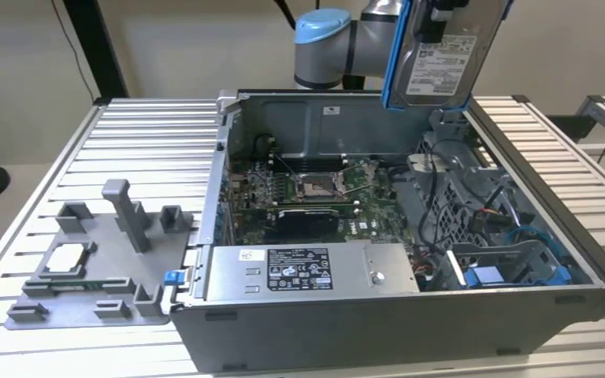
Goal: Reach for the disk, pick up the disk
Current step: 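Pick up the disk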
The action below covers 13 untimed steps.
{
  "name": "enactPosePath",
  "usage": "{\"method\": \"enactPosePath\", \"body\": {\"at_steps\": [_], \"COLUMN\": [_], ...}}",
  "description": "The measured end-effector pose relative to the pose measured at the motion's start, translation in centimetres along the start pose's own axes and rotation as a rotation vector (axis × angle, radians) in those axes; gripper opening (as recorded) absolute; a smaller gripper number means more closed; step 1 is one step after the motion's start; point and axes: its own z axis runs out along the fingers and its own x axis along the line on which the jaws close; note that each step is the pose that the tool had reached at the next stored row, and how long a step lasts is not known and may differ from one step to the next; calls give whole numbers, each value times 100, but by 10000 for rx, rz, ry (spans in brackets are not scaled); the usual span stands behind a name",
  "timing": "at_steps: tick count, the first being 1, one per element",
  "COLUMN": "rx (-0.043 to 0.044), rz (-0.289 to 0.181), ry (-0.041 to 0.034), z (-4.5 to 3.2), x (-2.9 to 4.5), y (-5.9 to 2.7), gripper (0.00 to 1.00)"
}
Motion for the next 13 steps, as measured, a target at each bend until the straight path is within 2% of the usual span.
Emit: {"method": "enactPosePath", "body": {"at_steps": [13], "rx": [0], "rz": [1], "ry": [0], "z": [-4], "x": [285], "y": [-22], "gripper": [0]}}
